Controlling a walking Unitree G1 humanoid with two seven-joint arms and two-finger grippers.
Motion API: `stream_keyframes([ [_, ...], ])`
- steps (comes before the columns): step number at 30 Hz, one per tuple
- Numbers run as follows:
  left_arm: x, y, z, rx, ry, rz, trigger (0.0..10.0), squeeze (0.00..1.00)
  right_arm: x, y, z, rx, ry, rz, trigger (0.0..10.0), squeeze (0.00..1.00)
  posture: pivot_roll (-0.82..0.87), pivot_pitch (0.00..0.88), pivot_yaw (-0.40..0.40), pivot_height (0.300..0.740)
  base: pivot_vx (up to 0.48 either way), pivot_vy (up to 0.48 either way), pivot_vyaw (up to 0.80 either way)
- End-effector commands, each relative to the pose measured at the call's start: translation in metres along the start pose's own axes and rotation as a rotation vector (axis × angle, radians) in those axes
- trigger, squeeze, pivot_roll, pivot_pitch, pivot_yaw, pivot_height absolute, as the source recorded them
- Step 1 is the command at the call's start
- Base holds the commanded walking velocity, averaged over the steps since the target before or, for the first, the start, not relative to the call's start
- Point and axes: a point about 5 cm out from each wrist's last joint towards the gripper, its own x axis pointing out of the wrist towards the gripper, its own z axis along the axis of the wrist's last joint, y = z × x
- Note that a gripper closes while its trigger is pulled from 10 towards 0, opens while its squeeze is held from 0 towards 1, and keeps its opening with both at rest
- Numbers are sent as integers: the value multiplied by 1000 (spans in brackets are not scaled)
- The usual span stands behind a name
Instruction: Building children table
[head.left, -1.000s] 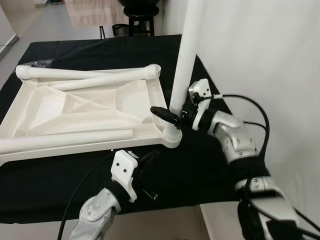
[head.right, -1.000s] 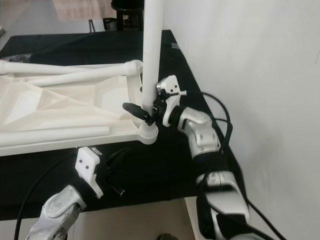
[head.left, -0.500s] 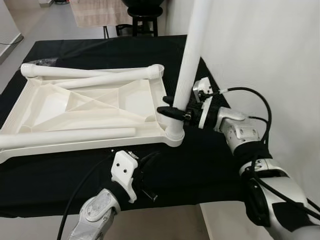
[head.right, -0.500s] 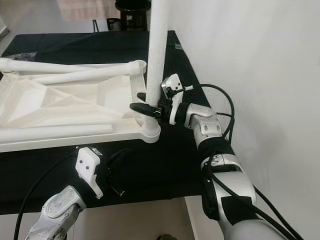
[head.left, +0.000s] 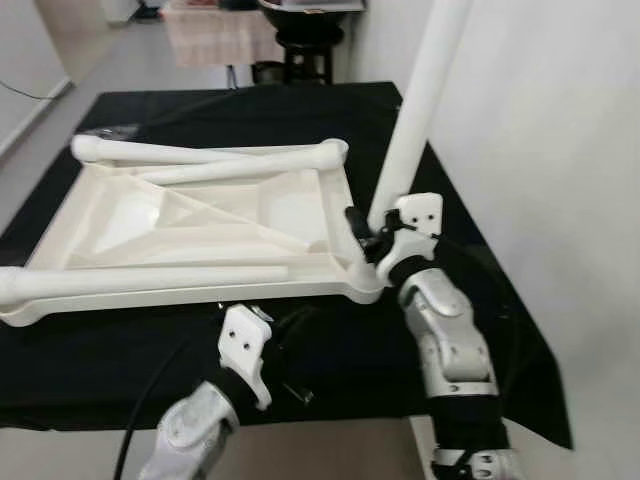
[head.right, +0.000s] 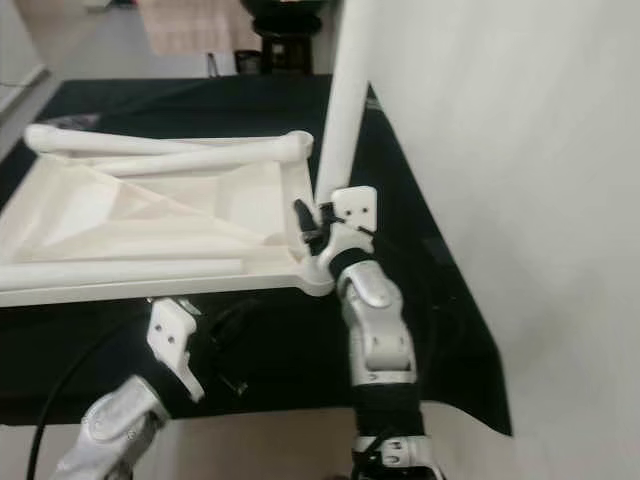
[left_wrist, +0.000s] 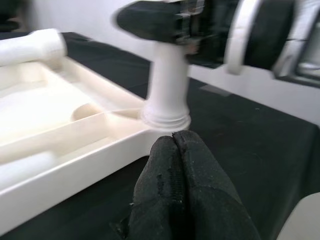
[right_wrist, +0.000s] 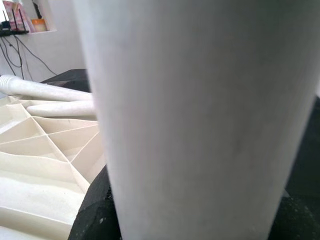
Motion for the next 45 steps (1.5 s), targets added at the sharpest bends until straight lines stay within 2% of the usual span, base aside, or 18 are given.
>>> stream_keyframes([
  [1, -2, -1, -5, -13, 28, -10, 10000, 0, -3, -3, -31, 15, 132, -23, 0, 0, 41, 113, -25, 740, 0, 0, 0],
  [2, -2, -1, -5, -12, 27, -8, 10000, 0, 1, -7, -33, 13, 141, -32, 0, 0, 45, 114, -25, 740, 0, 0, 0],
  [4, -2, 0, -5, -12, 25, -3, 10000, 0, 8, -14, -29, 5, 159, -85, 10000, 0, 55, 115, -28, 740, 0, 0, 0],
  [7, -2, 0, -4, -12, 24, -1, 10000, 0, 11, -15, -24, 15, 144, -78, 10000, 0, 55, 115, -28, 740, 0, 0, 0],
  [8, -2, 0, -4, -13, 24, -2, 10000, 0, 13, -9, -16, 13, 133, 2, 10000, 1000, 50, 115, -22, 740, 0, 0, 0],
  [9, -2, 0, -4, -13, 24, -2, 10000, 0, 13, -9, -16, 13, 133, 2, 10000, 1000, 50, 115, -22, 740, 0, 0, 0],
  [13, 0, 0, -4, -15, 23, -7, 10000, 0, 19, -5, 12, -2, 36, 227, 10000, 1000, 47, 114, -21, 740, 0, 0, 0],
  [14, 0, -1, -4, -15, 23, -6, 10000, 0, 21, -7, 18, 9, 15, 281, 10000, 204, 48, 113, -25, 740, 0, 0, 0],
  [15, 0, -1, -4, -15, 22, -6, 10000, 0, 23, -9, 22, 16, 1, 313, 10000, 204, 48, 113, -25, 740, 0, 0, 0],
  [16, 1, -1, -4, -16, 21, -5, 10000, 0, 25, -12, 25, 1, -7, 389, 10000, 0, 49, 111, -26, 740, 0, 0, 0],
  [22, 2, -1, -4, -18, 19, -5, 10000, 0, 25, -22, 20, -116, 63, 634, 10000, 0, 56, 108, -29, 740, 0, 0, 0],
  [26, 1, -1, -4, -19, 19, -5, 10000, 0, 31, -27, 26, -82, 100, 759, 10000, 0, 60, 105, -30, 740, 0, 0, 0],
  [29, 1, -1, -4, -20, 20, -5, 10000, 0, 33, -27, 27, -63, 107, 777, 10000, 0, 60, 105, -30, 740, 0, 0, 0],
  [30, 1, -1, -5, -20, 20, -5, 10000, 0, 34, -29, 29, -50, 107, 779, 1020, 0, 62, 106, -31, 740, 0, 0, 0],
  [31, 1, -1, -5, -21, 21, -5, 10000, 0, 35, -31, 30, -30, 106, 777, 0, 0, 65, 106, -33, 740, 0, 0, 0],
  [35, 0, -2, -4, -22, 21, -5, 10000, 0, 36, -36, 31, -7, 99, 755, 0, 0, 67, 111, -35, 740, 0, 0, 0],
  [40, -2, -2, -3, -24, 20, -6, 10000, 0, 29, -52, 16, -19, 89, 589, 0, 0, 70, 125, -31, 740, 0, 0, 0],
  [45, -2, -1, -3, -22, 21, -6, 10000, 0, 15, -50, -6, -21, 154, 462, 0, 0, 57, 136, -33, 740, 0, 0, 0],
])
